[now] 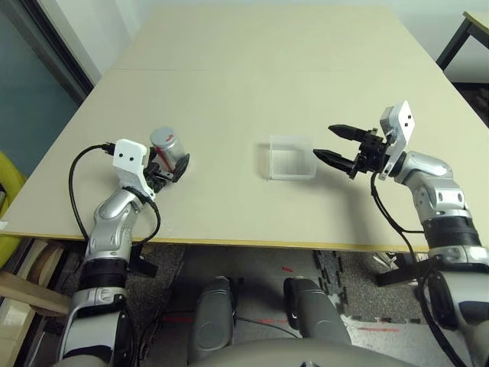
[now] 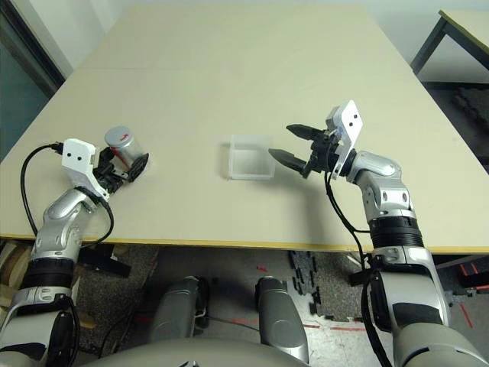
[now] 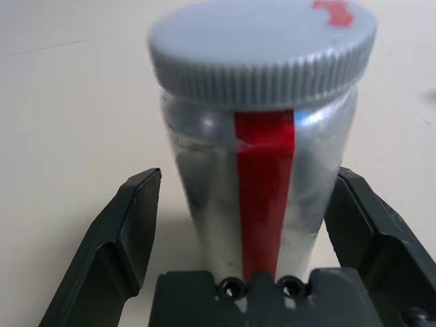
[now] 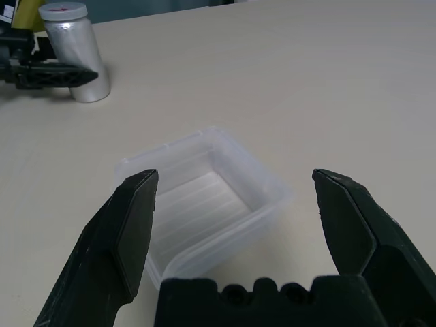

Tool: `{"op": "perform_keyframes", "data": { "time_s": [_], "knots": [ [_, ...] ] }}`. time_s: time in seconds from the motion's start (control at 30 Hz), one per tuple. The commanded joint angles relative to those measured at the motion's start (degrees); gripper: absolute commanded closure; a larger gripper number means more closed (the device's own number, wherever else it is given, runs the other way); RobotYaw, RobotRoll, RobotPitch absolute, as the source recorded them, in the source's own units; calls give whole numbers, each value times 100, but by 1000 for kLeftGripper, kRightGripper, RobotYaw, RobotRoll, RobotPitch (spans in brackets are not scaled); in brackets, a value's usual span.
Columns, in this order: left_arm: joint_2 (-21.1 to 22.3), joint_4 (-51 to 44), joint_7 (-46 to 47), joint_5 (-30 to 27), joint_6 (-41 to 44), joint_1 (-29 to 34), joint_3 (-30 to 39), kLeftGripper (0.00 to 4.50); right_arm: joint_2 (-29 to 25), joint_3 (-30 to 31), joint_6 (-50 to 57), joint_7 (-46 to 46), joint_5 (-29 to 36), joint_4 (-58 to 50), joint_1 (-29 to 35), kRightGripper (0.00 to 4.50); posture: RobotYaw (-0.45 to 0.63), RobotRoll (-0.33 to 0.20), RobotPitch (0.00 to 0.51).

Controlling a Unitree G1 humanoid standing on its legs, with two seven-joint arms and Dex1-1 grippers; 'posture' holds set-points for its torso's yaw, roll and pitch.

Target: Pour the medicine from the bottle into the box.

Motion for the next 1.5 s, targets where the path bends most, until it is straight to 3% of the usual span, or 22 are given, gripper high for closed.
{"op": "perform_keyframes", "data": {
  "time_s": [0.03, 1.13, 1.3, 1.5],
  "knots": [
    [-85, 318, -27, 114, -178, -147, -83, 21, -36, 32, 18, -11, -12, -123, 45, 0, -101, 0, 103],
    [-200, 1434, -248, 249, -772, -837, -233, 21, -29, 23, -111, -34, -56, -5, 37, 0, -115, 0, 99],
    [-211, 1546, -273, 215, -850, -900, -216, 1707, -19, 29, -128, -52, -64, 27, 11, 0, -115, 0, 99],
    [-172, 1524, -346, 188, -819, -897, -196, 1810, -14, 29, -140, -67, -59, 24, 30, 0, -117, 0, 100]
  ]
}}
